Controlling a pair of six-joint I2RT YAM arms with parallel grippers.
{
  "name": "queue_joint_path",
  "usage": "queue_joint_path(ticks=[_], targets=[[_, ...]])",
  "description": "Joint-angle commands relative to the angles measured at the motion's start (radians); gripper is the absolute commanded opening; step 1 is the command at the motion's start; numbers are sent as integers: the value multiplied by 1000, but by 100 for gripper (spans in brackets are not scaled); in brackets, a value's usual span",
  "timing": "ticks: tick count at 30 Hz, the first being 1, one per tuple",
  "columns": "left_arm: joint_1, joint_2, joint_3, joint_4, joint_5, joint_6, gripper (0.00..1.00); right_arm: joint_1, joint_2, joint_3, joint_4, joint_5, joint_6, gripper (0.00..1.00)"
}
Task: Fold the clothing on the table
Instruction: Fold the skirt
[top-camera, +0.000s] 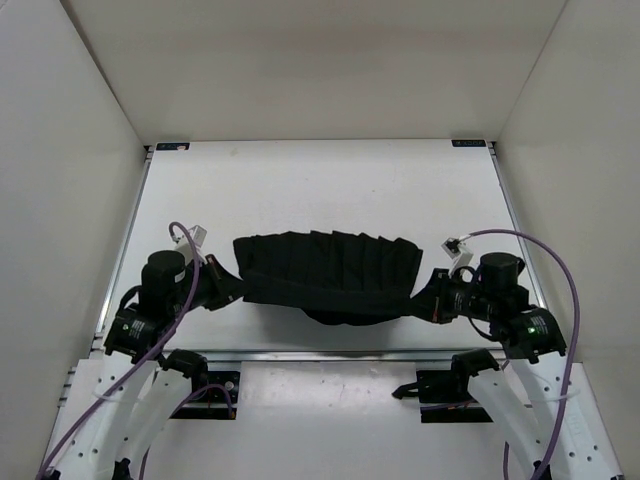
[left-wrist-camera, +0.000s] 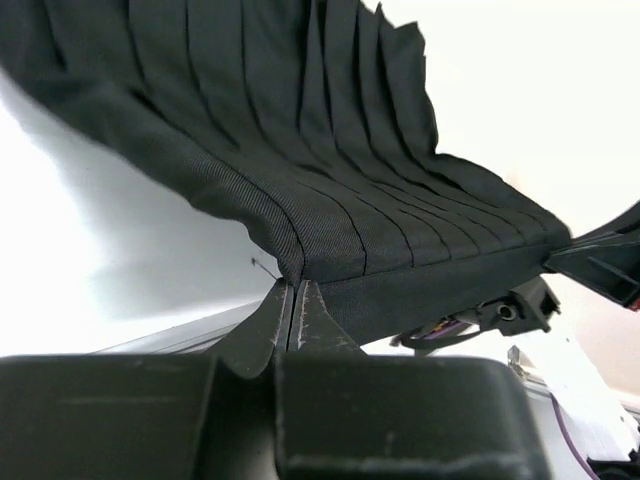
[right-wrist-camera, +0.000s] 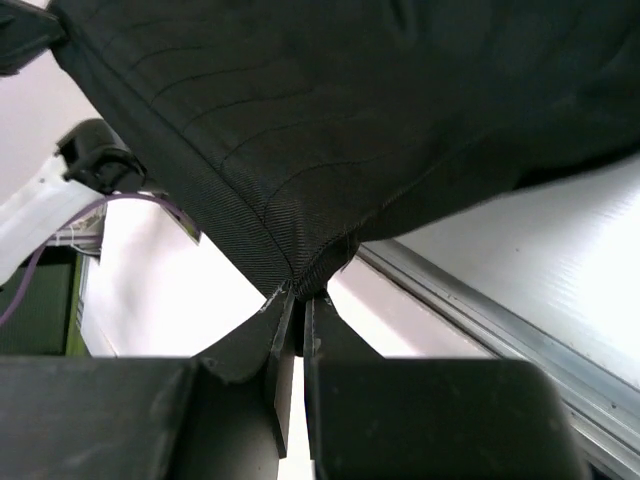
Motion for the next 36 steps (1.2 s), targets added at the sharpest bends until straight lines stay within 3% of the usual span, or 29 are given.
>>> queue_joint_path(ticks=[1,5,9,15,19,20,21,23,24,25,28,29,33,36], targets=[[21,41,76,-25,-52,24,0,-13,30,139,-97,86,-19,0],[44,135,127,38,-57,51,0,-94,129,177,-87,81,-75,0],[116,256,113,150,-5,71,0,-114,262,158,63,66,-47,0],[148,613,175,384,5,100,0,-252,509,86,420,-68,13,0],[151,848,277,480,-3,110,0,-282,742,143,580,1,56,0],[156,930,328,504,-11,120,10,-279,812,163,634,22,54,2],[166,1010,374,530,-5,123,35,-280,896,208,671,38,54,18],[185,1107,440,561,-2,114,39,-279,995,278,726,70,27,36],[205,1162,483,582,18,101,42,-274,1026,340,734,87,22,59],[222,1201,518,589,43,88,49,-279,1078,397,723,98,-5,73],[246,1171,520,578,58,82,60,-271,1109,468,648,194,-19,81],[248,1120,476,583,48,96,61,-275,1089,456,625,210,-26,81],[234,959,249,552,34,117,64,-253,979,330,549,244,-42,53],[210,864,91,524,-11,137,65,-231,856,177,533,243,-20,42]])
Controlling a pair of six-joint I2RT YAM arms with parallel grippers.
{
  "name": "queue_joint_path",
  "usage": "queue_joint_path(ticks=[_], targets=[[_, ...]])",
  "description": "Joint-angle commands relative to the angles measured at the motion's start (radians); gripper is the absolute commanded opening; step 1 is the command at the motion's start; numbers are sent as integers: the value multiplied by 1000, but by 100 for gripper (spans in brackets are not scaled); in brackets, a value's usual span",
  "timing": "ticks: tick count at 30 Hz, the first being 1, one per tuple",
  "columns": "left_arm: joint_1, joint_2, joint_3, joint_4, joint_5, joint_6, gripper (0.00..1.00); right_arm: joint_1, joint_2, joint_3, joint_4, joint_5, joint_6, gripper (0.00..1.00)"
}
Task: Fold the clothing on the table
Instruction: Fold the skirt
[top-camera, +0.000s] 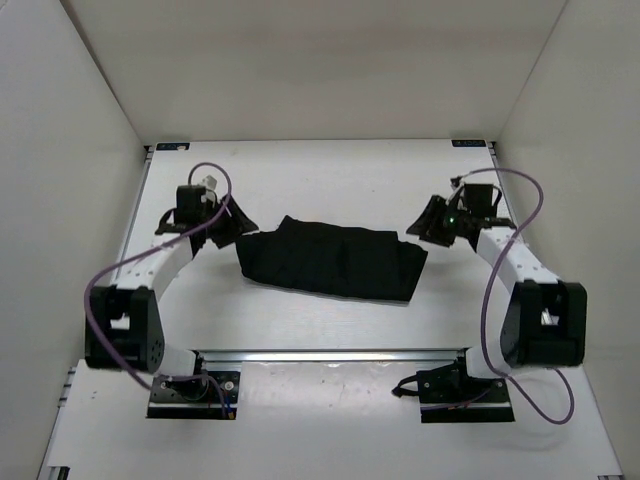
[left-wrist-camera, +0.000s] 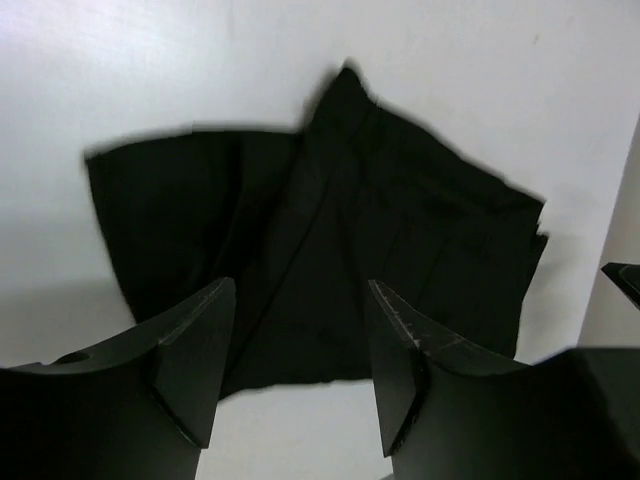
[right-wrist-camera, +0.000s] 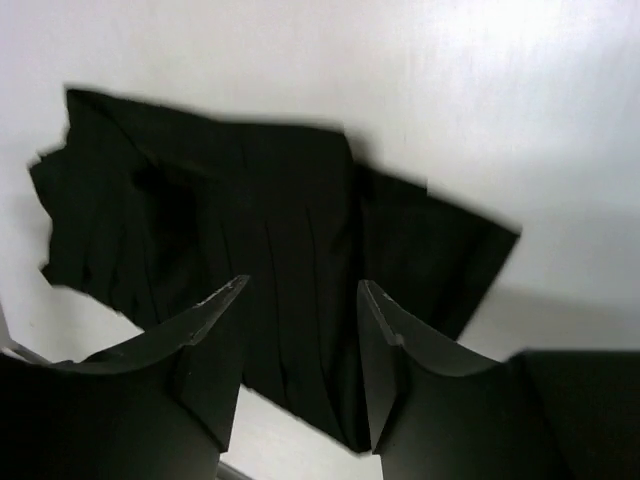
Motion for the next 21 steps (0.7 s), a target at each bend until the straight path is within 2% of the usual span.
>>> queue_joint_path(ticks=[1,3,6,11,14,16,17,18,20,21], targets=[[-38,-132,-138,-40,-47,27,65,42,-164,-145,-69,50,11,43],[-51,-203,-231,-42,-92,26,66,69,-241,-230,-83,72,42,53],[-63,-243,-314,-42,-129,17,68,76,-344,-316,-101,78,82,60],[-85,-235,-370,15,-157,-22,69,57,-462,-431,-85,63,128,63],[-115,-194,-364,64,-178,-45,67,59,-471,-480,-82,61,140,66],[-127,-170,-364,86,-185,-58,52,69,-474,-503,-62,60,149,68],[-132,-163,-365,96,-182,-63,30,66,-470,-514,-54,49,161,68],[-132,-157,-373,113,-183,-75,13,74,-476,-532,-36,49,171,68],[-138,-157,-399,147,-174,-88,0,94,-465,-567,-5,48,197,68],[-134,-162,-405,149,-174,-94,0,92,-465,-580,6,51,197,68]])
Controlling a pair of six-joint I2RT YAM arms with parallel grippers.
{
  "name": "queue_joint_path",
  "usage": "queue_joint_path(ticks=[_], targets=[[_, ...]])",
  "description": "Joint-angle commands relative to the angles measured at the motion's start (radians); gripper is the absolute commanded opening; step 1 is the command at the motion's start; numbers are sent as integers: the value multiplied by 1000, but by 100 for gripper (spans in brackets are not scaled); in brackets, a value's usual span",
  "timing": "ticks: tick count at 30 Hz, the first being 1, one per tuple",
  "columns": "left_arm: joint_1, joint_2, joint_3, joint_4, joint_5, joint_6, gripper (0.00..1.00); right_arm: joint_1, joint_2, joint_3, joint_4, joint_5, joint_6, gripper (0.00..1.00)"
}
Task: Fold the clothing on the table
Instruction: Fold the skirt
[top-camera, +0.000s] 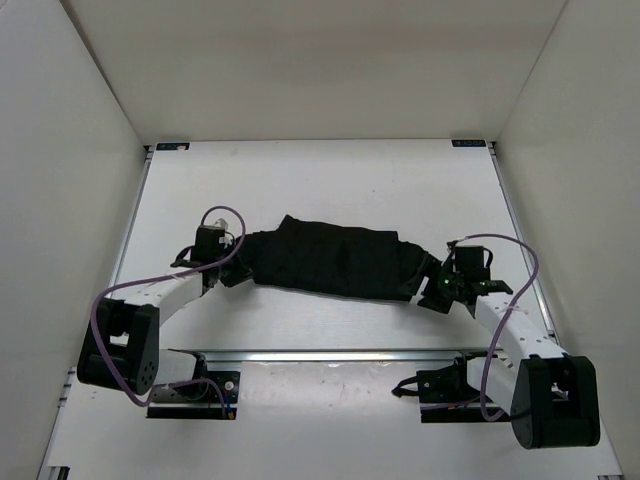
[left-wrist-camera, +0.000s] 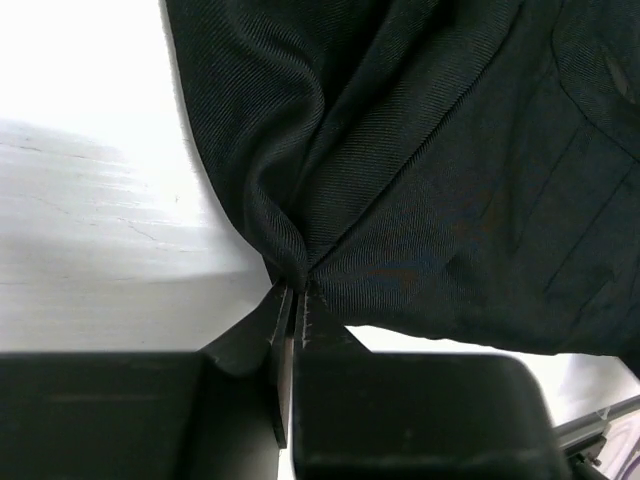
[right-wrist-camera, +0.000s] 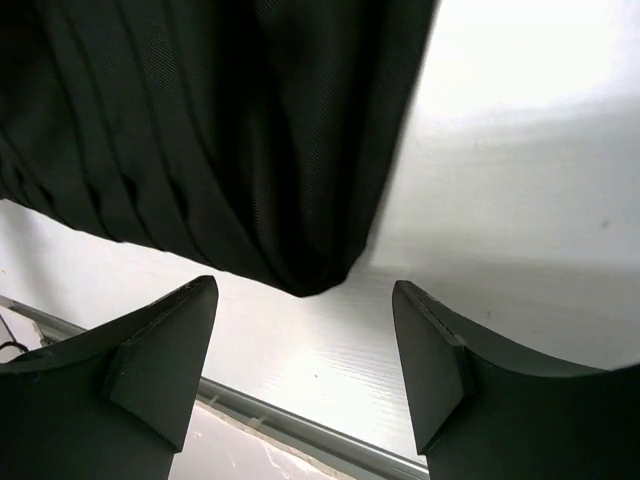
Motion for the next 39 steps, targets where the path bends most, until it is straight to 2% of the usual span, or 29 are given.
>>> queue_joint_path(ticks=[1,6,8,9,10,12,13,16,19,20,22,25,30,35,39], targets=[[-7,-5,-27,68,-10,-26,0,23,0,-35,76,-12,51,68],[-10,-7,-54,82,2,-21,0,40,50,-79,193,-5,62,66],[-9,-11,-60,79,-1,-19,0,43,84,-90,260,-19,70,59],[-6,-8,-66,79,3,-18,0,40,112,-84,274,-34,71,50],[-10,-16,-70,82,-3,-16,0,44,141,-78,282,-48,67,36],[-7,-13,-80,79,-3,-10,0,29,176,-28,268,-85,50,2],[-13,-11,-87,74,0,-6,0,17,181,-9,255,-87,42,0],[-85,4,-75,102,-18,-47,0,-71,155,98,147,-44,-22,0],[-212,42,-55,168,-52,-131,0,-189,170,235,-33,-16,-158,0],[-258,77,-51,244,-50,-160,0,-221,201,296,-70,1,-181,0],[-305,142,-43,316,-43,-220,0,-243,245,386,-199,22,-290,0],[-337,246,-41,417,-17,-292,0,-240,345,540,-349,36,-370,0],[-359,297,-66,522,-9,-335,0,-9,400,804,-422,122,-329,0],[-342,285,-74,536,-6,-323,0,275,458,914,-303,87,-231,0],[-346,283,-86,551,-4,-316,0,429,559,956,-197,71,-173,0]])
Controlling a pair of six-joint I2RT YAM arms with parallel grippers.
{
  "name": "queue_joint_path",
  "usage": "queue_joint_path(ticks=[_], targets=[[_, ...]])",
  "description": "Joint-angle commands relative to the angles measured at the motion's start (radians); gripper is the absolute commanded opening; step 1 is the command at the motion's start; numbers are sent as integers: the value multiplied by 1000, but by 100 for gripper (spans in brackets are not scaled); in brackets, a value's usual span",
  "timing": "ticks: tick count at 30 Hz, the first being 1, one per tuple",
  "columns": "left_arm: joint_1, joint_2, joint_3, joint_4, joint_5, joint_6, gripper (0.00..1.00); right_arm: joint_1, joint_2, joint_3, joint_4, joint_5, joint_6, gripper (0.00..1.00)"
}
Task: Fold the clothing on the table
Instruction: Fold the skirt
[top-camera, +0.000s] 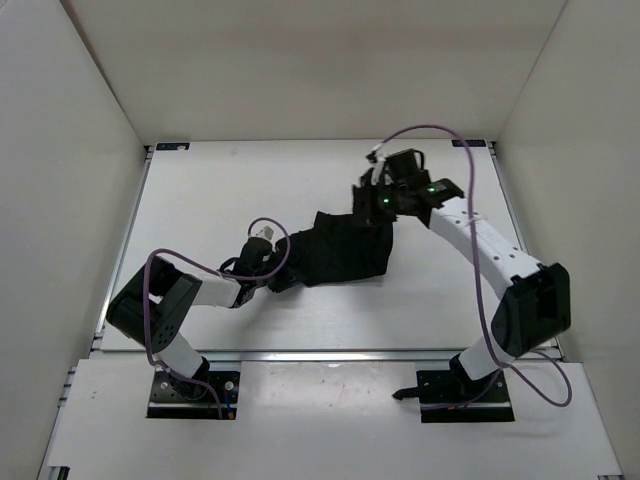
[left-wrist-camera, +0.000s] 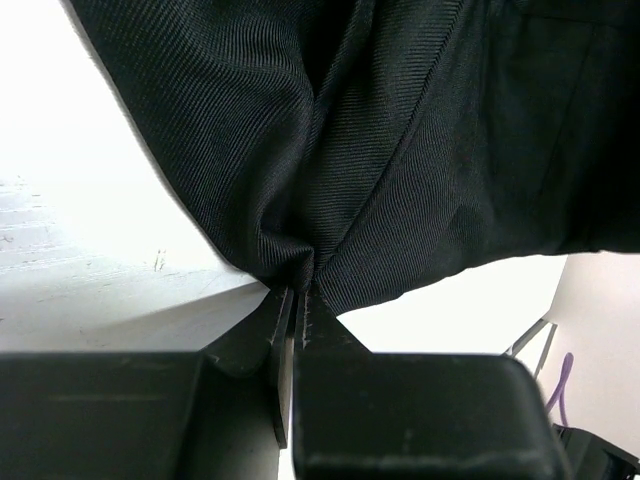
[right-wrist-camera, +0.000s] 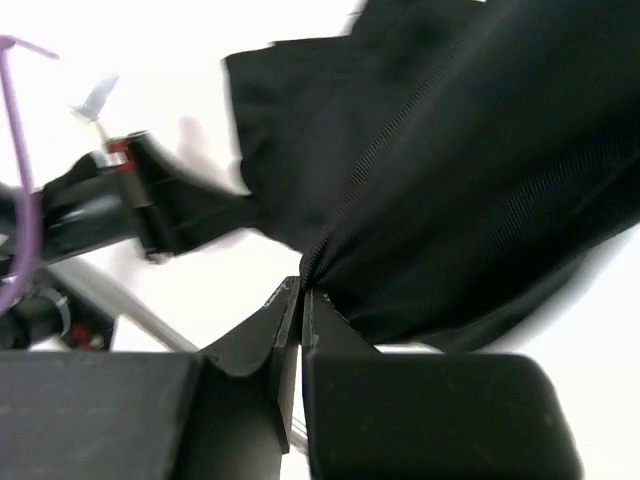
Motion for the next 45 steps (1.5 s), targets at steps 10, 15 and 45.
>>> queue_joint_path(ticks=[10,15,45], targets=[[21,-42,-70,32,-8,5,0,257,313,78,213,-120,99,0],[34,-67,-99,48,4,11,0,288,393,95,243,-171,102,0],[155,-526,-34,-209,59,43,52,-106,-166,-557,737,-460,244,0]])
